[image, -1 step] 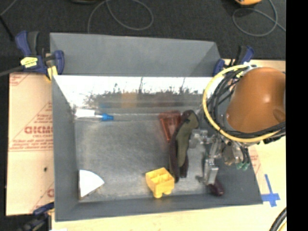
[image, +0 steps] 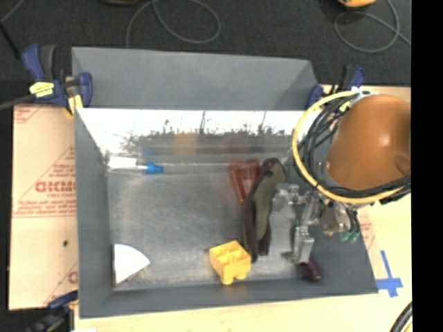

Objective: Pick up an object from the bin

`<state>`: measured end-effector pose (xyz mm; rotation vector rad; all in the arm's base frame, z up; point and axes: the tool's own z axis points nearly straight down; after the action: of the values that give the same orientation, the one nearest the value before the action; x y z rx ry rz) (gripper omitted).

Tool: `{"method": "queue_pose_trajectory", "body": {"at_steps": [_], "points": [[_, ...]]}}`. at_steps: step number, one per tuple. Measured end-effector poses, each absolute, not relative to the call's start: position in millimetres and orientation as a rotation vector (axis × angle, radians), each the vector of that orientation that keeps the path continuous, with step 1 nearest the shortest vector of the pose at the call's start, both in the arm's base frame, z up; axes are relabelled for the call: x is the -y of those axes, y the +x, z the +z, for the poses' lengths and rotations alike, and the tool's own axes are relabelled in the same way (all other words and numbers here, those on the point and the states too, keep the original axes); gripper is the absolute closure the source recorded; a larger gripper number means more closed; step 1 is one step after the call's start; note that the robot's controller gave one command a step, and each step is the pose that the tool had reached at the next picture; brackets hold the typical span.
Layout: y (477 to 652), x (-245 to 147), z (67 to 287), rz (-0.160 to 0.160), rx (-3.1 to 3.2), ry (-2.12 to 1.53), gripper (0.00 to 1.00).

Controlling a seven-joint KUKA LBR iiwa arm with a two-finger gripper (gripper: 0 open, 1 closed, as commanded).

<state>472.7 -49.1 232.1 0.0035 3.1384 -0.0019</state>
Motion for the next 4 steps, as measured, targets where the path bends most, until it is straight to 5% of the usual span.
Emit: {"method": "queue_pose_trajectory", "body": {"at_steps": [1, 3, 4], "points": [[492.3, 19.8, 179.8, -0.003, -3.134, -0.032, 0.00], [476.9, -4.4, 124.5, -0.002, -3.126, -0.216, 0.00], [487.5, -6.5, 85.8, -0.002, -3.107, -0.487, 1.00]]}}
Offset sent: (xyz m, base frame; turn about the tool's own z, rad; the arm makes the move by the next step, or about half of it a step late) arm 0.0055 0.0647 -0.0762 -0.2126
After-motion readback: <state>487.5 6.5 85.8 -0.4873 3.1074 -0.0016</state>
